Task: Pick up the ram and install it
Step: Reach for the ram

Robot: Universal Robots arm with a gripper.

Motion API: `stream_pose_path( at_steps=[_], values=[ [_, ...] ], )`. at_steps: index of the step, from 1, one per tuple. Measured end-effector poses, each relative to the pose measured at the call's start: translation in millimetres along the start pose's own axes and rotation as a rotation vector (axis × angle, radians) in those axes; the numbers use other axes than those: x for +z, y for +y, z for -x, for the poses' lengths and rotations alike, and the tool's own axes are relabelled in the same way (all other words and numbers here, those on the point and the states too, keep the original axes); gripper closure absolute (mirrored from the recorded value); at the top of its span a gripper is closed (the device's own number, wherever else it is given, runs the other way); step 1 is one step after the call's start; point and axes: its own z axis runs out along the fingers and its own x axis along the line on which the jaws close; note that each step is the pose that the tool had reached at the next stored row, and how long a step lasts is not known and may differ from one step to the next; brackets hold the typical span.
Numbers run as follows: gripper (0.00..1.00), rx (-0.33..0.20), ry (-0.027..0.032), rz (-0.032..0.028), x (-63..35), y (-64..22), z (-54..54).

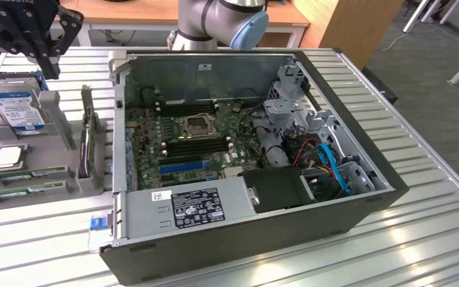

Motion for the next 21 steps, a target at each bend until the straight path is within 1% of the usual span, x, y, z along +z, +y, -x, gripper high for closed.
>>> stream_pose_path(
  at_steps=[21],
  values=[
    [0.90,0.000,0.0000,0.0000,-0.6,-3.8,-50.0]
  ],
)
